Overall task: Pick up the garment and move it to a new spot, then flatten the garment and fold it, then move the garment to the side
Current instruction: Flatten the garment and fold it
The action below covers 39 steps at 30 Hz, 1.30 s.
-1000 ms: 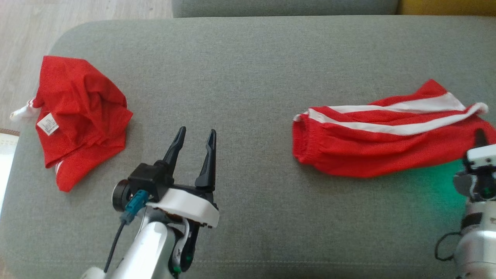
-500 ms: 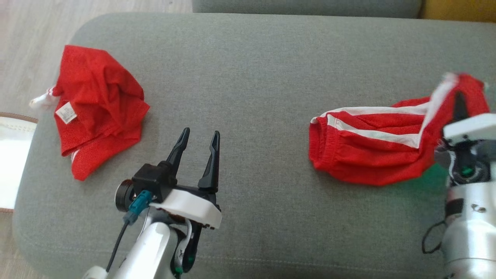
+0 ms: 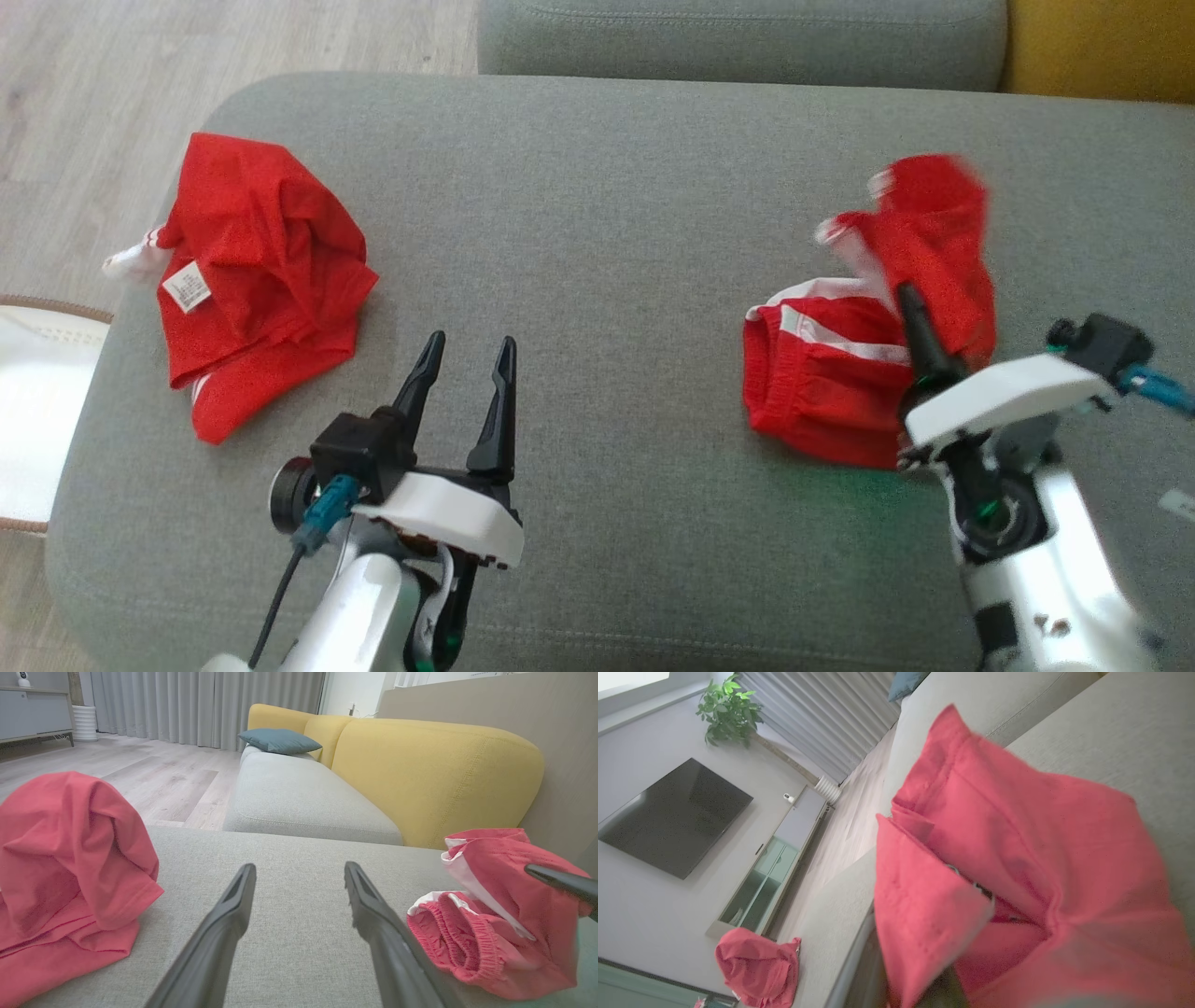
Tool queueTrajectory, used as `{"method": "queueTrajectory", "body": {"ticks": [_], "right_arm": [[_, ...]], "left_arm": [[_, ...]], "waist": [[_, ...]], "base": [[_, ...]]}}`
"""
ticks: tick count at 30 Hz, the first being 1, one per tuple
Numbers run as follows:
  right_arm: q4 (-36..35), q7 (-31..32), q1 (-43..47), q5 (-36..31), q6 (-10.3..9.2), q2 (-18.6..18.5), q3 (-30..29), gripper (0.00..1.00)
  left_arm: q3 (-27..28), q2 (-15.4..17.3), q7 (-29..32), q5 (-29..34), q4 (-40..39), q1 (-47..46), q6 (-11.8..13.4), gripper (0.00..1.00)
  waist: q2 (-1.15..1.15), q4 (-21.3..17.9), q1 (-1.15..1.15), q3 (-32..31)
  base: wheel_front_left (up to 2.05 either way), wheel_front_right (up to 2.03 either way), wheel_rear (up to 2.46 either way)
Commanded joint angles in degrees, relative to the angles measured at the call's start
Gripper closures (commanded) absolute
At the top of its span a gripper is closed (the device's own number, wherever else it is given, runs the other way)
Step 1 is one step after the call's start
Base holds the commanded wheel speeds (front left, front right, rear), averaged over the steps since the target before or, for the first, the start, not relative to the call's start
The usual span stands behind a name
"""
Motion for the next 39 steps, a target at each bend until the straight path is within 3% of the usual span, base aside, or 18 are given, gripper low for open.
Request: {"method": "queueTrajectory", "body": {"ticks": [1, 12, 23, 24, 25, 33, 39], "right_arm": [[-3.4, 0.1, -0.5, 0.6, 0.39, 0.0, 2.5, 1.00], [-9.5, 2.8, 7.0, -0.2, 0.39, 0.0, 10.2, 1.00], [-12.7, 6.0, 12.6, -5.4, 0.39, 0.0, 17.0, 1.00], [-12.3, 6.1, 12.7, -6.5, 0.39, 0.0, 17.5, 0.64], [-12.0, 6.2, 12.8, -7.5, 0.39, 0.0, 17.9, 0.00], [-6.7, 6.6, 11.8, -16.4, 0.39, -0.4, 20.6, 0.00], [-4.5, 6.6, 10.4, -17.3, 0.39, -0.3, 22.1, 0.00]], "left_arm": [[2.0, 0.4, -0.7, 0.6, -1.6, -1.4, 0.1, 0.00], [1.9, 0.4, -0.7, 0.2, -1.2, -0.4, 0.3, 0.00], [1.5, 0.4, -0.7, -0.1, -1.0, -0.3, 0.5, 0.00], [1.4, 0.4, -0.7, -0.1, -1.0, -0.4, 0.5, 0.00], [1.4, 0.4, -0.7, -0.2, -1.0, -0.5, 0.5, 0.00], [1.3, 0.4, -0.7, -0.4, -0.8, -0.6, 0.9, 0.00], [1.6, 0.4, -0.7, -0.4, -0.8, -0.5, 1.0, 0.00]], "waist": [[0.00, -0.1, 0.00, -0.2], [0.00, 0.3, 0.00, -1.1], [0.00, 0.3, 0.00, -0.7], [0.00, 0.3, 0.00, -0.7], [0.00, 0.3, 0.00, -0.6], [0.00, 0.1, 0.00, -0.5], [0.00, -0.8, 0.00, -0.8]], "base": [[0.00, 0.00, 0.00], [0.00, 0.00, 0.00], [0.00, 0.00, 0.00], [0.00, 0.00, 0.00], [0.00, 0.00, 0.00], [0.00, 0.00, 0.00], [0.00, 0.00, 0.00]]}}
